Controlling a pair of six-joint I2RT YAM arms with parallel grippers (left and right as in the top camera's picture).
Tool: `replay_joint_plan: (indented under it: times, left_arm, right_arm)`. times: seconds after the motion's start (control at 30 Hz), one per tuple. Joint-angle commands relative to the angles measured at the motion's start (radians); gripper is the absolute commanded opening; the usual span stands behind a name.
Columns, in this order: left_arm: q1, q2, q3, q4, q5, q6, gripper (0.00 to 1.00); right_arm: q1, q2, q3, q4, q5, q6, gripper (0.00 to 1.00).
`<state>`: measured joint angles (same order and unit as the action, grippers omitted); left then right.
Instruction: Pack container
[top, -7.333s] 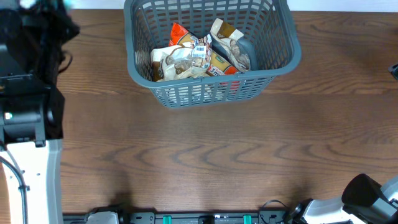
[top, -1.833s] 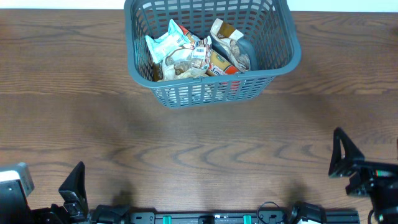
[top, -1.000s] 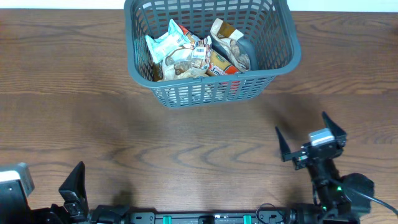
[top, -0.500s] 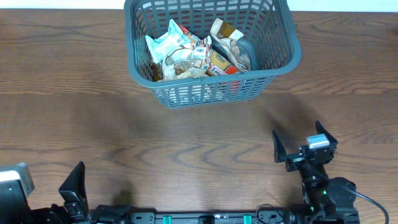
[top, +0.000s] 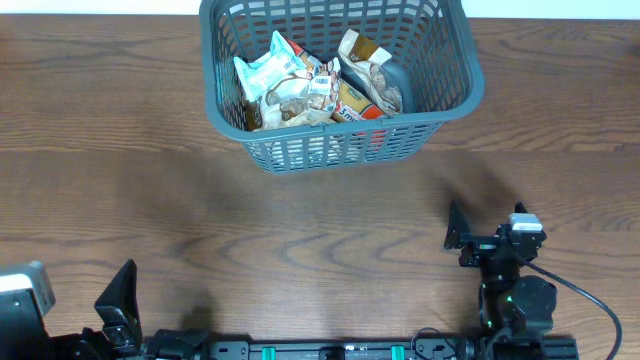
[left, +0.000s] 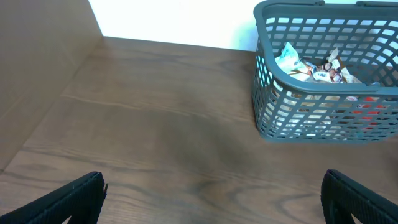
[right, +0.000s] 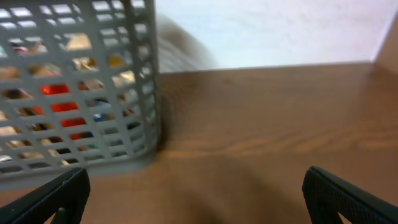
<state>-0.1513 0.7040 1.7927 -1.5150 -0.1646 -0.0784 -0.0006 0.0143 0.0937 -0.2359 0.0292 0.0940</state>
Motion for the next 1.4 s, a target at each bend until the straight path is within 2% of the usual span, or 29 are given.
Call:
replay_joint_plan:
  times: [0.0,0.23,1.23,1.37]
  left_arm:
    - [0.004,-0.002,-0.002,0.000,-0.005,-0.009,0.99]
    - [0.004,-0.002,-0.002,0.000,-0.005,-0.009,0.99]
    - [0.004,-0.002,-0.002,-0.010,-0.005,-0.008,0.99]
    - [0.009,-0.008,-0.006,0.039,0.004,-0.010,0.99]
  right_arm:
    - [0.009,-0.009,-0.024,0.009,0.056,0.016,0.99]
    - [0.009,-0.009,-0.024,0.011,0.075,-0.157,0.99]
    - [0.009,-0.009,-0.024,0.011,0.072,-0.155,0.99]
    - [0.009,-0.009,-0.024,0.011,0.072,-0.155,0.99]
